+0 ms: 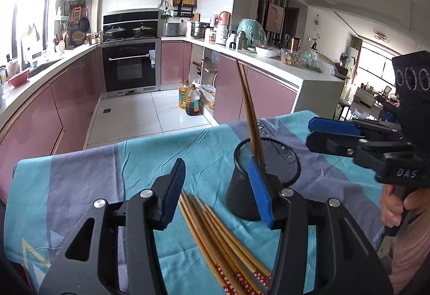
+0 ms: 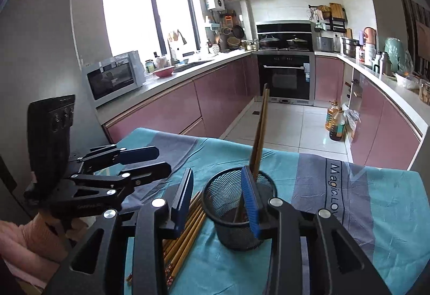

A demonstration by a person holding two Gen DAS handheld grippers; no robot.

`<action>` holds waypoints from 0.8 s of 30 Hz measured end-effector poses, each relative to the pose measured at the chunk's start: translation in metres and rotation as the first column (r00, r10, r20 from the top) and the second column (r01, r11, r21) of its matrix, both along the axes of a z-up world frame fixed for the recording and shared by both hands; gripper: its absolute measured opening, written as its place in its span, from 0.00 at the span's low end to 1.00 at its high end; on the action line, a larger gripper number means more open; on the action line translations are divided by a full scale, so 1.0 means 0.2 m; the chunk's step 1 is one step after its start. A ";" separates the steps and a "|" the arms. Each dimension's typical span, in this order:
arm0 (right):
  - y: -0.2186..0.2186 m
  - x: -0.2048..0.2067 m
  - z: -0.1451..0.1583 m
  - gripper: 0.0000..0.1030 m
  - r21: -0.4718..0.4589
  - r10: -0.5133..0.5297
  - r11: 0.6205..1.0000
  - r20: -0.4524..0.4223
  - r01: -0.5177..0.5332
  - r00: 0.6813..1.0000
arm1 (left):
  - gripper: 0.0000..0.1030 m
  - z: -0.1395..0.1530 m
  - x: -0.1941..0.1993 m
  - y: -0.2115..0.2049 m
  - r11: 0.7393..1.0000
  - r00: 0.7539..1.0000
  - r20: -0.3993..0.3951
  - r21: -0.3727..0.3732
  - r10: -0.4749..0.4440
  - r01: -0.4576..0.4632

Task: Organize utensils
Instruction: 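Lower the chopstick into the mesh cup and open the right tool while the left tool releases its chopstick there, then withdraw both tools from the cup back toward the chopstick bundle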

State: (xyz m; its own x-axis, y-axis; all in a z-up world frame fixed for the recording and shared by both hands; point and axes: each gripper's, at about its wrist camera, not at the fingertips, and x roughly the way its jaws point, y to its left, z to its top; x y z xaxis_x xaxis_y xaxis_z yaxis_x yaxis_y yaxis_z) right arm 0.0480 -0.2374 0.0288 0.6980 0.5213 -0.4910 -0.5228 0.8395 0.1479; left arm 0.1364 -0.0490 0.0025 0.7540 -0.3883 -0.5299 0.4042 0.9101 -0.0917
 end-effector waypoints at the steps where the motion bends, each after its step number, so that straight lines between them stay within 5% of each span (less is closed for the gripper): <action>1: 0.01 -0.03 -0.01 0.34 -0.005 0.019 1.000 -0.002 -0.019 1.000 | 0.47 -0.03 -0.02 0.02 1.000 1.000 -0.008 0.015 0.004 -0.004; 12: 0.18 -0.06 -0.36 0.34 -0.047 0.081 0.995 -0.193 -0.092 0.978 | 0.48 -0.44 -0.11 0.10 0.994 0.984 -0.178 0.111 0.023 -0.004; 24: 0.23 -0.02 -0.51 0.34 -0.048 0.054 0.996 -0.286 -0.070 0.957 | 0.47 -0.58 -0.09 0.07 0.989 0.971 -0.233 0.144 0.059 -0.025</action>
